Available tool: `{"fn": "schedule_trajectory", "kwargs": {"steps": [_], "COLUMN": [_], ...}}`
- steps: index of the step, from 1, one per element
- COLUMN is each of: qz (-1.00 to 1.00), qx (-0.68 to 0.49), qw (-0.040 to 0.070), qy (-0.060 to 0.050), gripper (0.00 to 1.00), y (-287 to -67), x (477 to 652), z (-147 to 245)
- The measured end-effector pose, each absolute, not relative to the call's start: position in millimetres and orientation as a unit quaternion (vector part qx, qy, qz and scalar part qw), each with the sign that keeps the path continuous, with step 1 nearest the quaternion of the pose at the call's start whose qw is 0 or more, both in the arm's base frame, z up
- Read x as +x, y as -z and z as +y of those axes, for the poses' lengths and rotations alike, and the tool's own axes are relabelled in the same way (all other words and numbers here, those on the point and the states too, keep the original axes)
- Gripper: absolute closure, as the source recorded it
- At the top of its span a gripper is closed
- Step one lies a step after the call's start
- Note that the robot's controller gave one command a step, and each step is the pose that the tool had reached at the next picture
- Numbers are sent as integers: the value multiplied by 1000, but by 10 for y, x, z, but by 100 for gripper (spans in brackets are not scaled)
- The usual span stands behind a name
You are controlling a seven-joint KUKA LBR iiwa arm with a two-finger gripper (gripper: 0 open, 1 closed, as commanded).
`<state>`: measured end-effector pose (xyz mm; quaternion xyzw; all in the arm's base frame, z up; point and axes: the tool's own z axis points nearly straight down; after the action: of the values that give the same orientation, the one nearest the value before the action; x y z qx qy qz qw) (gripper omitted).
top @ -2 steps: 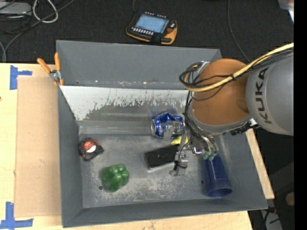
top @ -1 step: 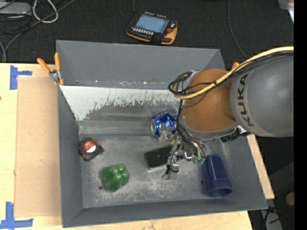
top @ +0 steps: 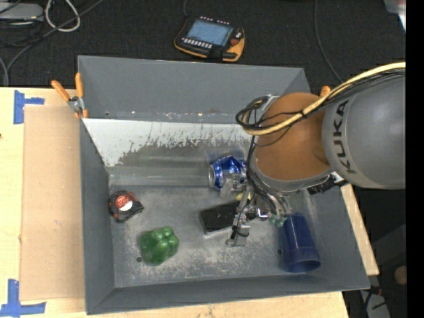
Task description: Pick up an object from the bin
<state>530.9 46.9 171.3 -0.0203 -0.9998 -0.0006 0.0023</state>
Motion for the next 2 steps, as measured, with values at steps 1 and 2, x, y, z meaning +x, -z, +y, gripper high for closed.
{"fn": "schedule_trajectory", "kwargs": {"steps": [1, 2], "qz": [-1000, -1000], "qx": [27, 14], "qw": [4, 2], "qy": [2, 2], "gripper": [0, 0], "y": [-1312, -1264], "x": [5647, 5658], "z": [1106, 954]}}
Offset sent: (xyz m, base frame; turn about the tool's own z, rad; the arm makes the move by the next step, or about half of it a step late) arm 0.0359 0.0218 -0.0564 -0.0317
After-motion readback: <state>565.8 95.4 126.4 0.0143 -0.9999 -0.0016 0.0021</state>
